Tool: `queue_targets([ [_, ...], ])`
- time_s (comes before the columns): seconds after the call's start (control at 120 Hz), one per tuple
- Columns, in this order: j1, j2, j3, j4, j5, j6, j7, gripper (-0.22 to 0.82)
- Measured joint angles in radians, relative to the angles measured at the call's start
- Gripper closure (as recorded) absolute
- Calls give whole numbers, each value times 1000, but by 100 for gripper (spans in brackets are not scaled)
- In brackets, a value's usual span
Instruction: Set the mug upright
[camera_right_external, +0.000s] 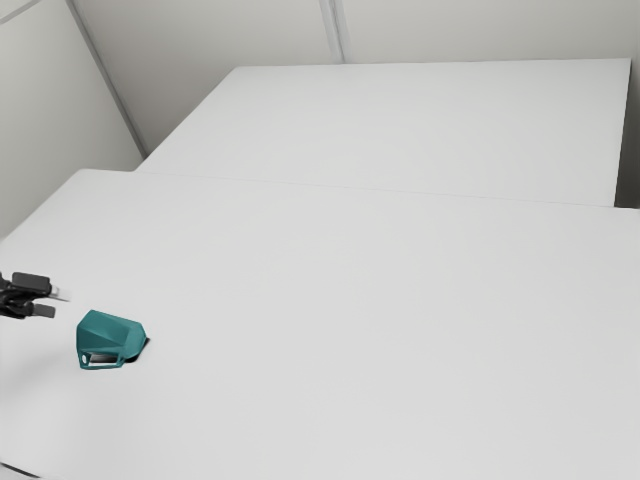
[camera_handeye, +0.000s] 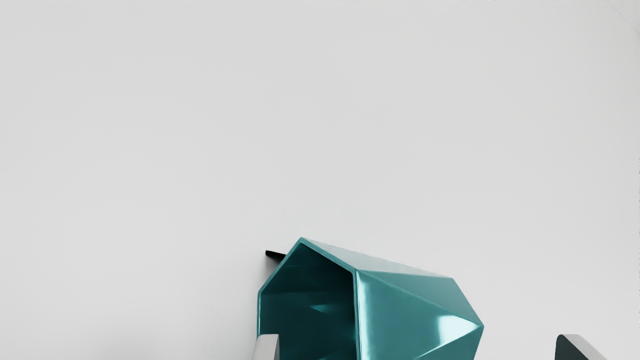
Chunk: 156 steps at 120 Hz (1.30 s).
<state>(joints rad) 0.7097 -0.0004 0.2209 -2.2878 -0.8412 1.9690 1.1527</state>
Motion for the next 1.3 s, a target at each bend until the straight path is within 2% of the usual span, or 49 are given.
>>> queue_targets([
  [0.792, 0, 132, -1, 51, -39, -68, -26, 0],
  [1.3, -3, 167, -15, 39, -106, -163, -7, 0],
])
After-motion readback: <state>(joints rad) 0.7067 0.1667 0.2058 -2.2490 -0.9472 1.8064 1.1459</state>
